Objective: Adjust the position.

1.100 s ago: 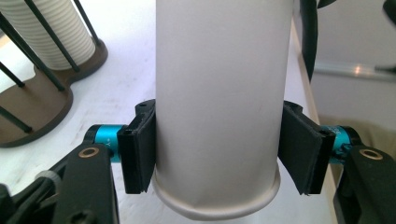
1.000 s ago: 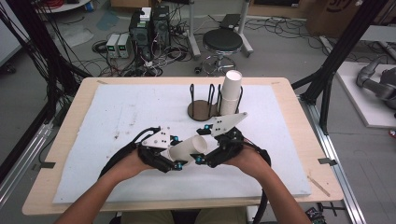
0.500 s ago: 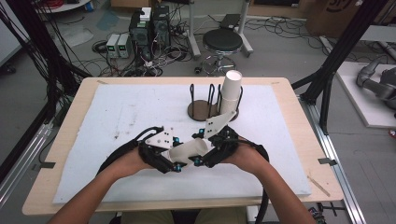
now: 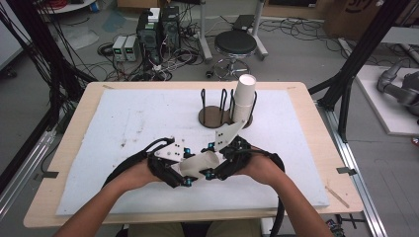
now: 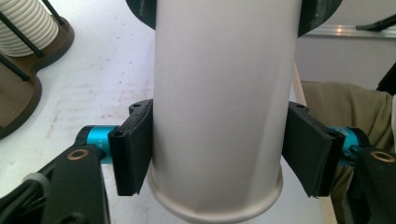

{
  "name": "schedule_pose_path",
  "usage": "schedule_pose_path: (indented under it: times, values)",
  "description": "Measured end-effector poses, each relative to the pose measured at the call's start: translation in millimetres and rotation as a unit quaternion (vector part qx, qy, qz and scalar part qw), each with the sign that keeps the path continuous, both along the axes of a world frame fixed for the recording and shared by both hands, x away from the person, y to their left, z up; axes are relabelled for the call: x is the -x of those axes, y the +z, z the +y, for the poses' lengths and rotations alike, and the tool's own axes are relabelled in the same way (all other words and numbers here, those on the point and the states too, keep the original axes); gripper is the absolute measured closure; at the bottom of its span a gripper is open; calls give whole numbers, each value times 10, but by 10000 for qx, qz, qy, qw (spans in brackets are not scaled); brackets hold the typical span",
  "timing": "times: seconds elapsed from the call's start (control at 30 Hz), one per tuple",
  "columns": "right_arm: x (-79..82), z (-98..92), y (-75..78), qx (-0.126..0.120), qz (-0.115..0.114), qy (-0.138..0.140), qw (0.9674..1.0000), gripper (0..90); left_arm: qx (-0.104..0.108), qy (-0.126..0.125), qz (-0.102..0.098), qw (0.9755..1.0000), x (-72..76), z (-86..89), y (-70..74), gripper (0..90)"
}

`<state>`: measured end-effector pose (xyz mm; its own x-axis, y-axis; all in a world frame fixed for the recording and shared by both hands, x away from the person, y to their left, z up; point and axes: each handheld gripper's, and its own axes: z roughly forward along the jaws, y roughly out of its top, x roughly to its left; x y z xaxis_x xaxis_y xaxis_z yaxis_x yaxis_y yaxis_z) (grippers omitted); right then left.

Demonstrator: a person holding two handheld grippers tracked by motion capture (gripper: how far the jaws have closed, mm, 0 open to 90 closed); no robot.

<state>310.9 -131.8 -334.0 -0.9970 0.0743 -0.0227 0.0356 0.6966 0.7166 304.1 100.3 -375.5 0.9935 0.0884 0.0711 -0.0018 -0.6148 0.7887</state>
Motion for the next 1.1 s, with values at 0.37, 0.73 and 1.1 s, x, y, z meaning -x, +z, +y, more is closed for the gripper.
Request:
schedule_pose_path:
  times: [0.37,0.73,1.1]
  values:
    - [-4,-168,-77,-228,171,-170,9994,356,902,351,221,9951,19,265,-114,164]
    - [10,-317,-185,-864,184,-450,9951,356,1760,657,429,9813,39,448,-210,164]
    - [38,-407,-285,-1591,252,-687,9845,357,2367,680,511,9679,60,509,-217,162]
